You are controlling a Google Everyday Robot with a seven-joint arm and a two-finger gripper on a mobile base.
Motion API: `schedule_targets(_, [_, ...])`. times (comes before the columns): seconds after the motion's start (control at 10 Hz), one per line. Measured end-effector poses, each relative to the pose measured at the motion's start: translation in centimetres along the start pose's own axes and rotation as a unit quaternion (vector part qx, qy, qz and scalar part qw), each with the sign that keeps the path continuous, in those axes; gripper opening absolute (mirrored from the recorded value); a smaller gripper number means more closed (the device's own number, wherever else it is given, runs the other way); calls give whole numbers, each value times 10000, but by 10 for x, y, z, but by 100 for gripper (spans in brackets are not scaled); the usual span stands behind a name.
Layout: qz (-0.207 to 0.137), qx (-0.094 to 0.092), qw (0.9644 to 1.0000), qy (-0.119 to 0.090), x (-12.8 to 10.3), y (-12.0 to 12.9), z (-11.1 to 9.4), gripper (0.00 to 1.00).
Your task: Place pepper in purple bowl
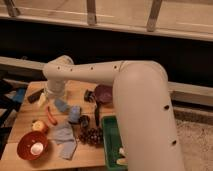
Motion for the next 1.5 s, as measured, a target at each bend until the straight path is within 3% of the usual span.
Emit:
schedule_targets(0.2, [92,-69,9998,150,8,1,7,80])
schedule_targets(0.4, [164,-215,9987,440,21,8,19,80])
schedule_targets(1.0, [192,-229,9983,498,23,16,22,80])
schedule_targets(1.5, [395,-364,9953,810,21,9,67,80])
